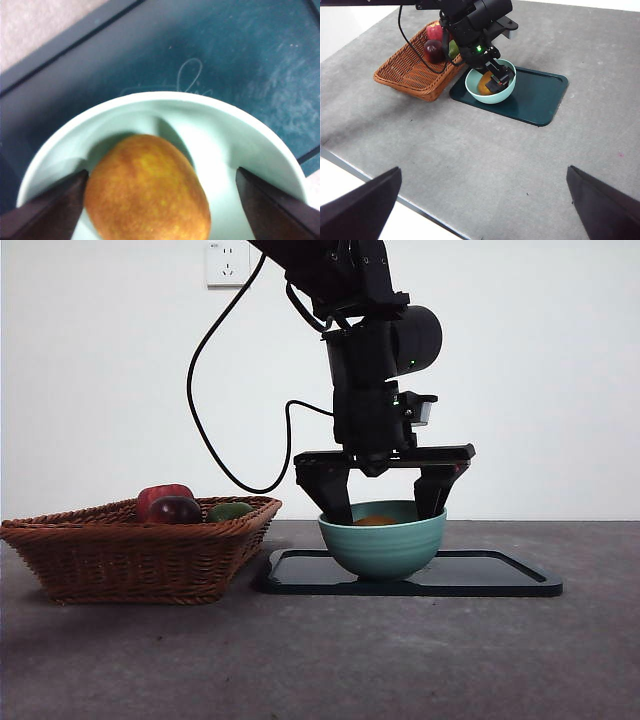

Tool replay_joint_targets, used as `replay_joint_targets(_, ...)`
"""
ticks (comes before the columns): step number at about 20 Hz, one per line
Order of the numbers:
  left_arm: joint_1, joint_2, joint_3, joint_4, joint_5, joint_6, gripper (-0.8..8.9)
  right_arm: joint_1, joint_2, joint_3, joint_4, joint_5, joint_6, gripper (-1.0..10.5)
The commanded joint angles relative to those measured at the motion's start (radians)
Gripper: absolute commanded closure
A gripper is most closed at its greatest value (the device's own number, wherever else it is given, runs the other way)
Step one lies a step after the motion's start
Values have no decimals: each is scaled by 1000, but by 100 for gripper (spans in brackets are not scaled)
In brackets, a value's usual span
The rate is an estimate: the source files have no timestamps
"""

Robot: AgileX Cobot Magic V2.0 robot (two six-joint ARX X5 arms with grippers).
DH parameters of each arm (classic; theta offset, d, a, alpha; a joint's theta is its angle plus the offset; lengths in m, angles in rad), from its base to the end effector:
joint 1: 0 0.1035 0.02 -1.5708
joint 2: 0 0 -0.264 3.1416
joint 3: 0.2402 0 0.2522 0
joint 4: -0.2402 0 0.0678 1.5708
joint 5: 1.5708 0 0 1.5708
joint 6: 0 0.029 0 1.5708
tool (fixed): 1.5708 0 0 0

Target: Pick up the wifruite, put it on the bowl, pick up the plate, put it on desk

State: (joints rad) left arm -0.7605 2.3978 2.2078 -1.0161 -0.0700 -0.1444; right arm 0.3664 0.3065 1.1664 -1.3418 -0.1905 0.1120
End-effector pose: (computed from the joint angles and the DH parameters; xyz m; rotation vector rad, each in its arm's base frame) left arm 0.3641 -0.3436 0.2045 0.3710 1.1579 -0.5180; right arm -0.0319 -0.0063 0.3633 0.0641 0.5160 0.5180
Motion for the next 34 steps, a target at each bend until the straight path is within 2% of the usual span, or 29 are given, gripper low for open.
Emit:
replay_joint_targets(1, -8, 40, 31, 18, 3, 25, 445, 5, 3, 11, -70, -3, 11, 385)
replay_joint_targets(4, -8, 40, 31, 22, 2, 32, 488, 5, 3, 11, -70, -3, 11, 385)
replay_joint_targets(6, -8, 40, 31, 26, 1, 43, 549, 5, 3, 11, -70, -3, 11, 385)
replay_joint_targets(12, -3, 39, 86, 6, -1, 66, 553, 5, 3, 11, -70, 0, 11, 385)
replay_joint_targets(20, -3, 3, 317, -248, 0, 57, 554, 5, 3, 11, -70, 0, 11, 385)
replay_joint_targets(26, 2, -124, 317, -420, 0, 55, 559, 5, 3, 11, -70, 11, 3, 385)
replay_joint_targets(30, 7, -232, 300, -436, 0, 50, 566, 5, 3, 11, -70, 11, 0, 385)
replay_joint_targets(34, 17, -390, 147, -443, -1, 67, 566, 5, 3, 11, -70, 10, 1, 385)
